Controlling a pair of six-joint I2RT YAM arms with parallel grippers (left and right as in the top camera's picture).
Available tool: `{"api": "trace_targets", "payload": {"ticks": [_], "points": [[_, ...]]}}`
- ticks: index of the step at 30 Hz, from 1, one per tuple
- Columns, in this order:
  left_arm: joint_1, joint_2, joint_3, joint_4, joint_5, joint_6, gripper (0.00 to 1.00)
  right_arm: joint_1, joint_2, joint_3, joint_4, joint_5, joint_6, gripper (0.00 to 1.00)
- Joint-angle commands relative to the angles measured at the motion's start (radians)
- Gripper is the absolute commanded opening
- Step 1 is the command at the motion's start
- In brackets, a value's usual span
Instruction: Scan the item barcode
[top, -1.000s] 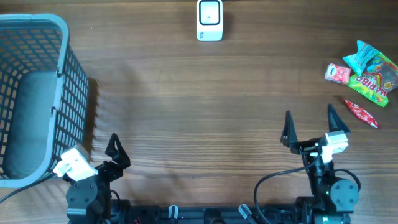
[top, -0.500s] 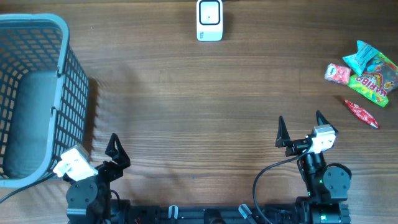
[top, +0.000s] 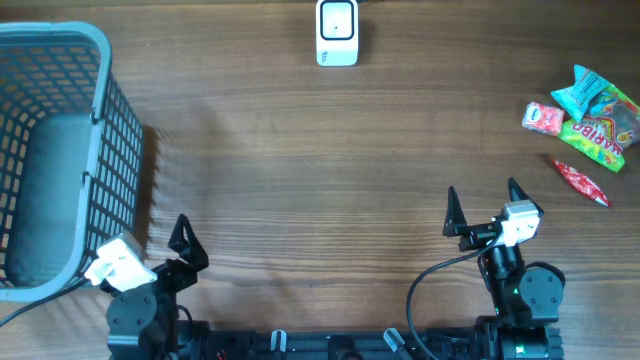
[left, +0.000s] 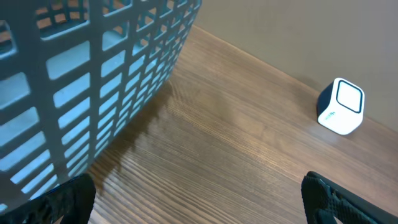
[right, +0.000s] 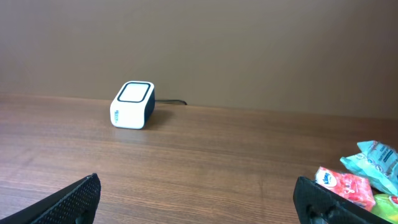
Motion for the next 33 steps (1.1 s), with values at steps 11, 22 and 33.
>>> {"api": "trace_targets", "payload": {"ticks": [11, 22, 33], "points": [[-0.004, -0.010, -0.370, 0.550, 0.058, 0.071, 1.00, 0.002, 0.005, -0.001, 0.004, 0.014, -0.002, 1.00], [-0.002, -0.010, -0.420, 0.700, 0.036, 0.170, 1.00, 0.002, 0.005, -0.001, 0.004, 0.013, -0.002, 1.00], [0.014, -0.010, -0.456, 0.774, 0.114, 0.258, 1.00, 0.002, 0.005, -0.001, 0.004, 0.013, -0.002, 1.00]]}}
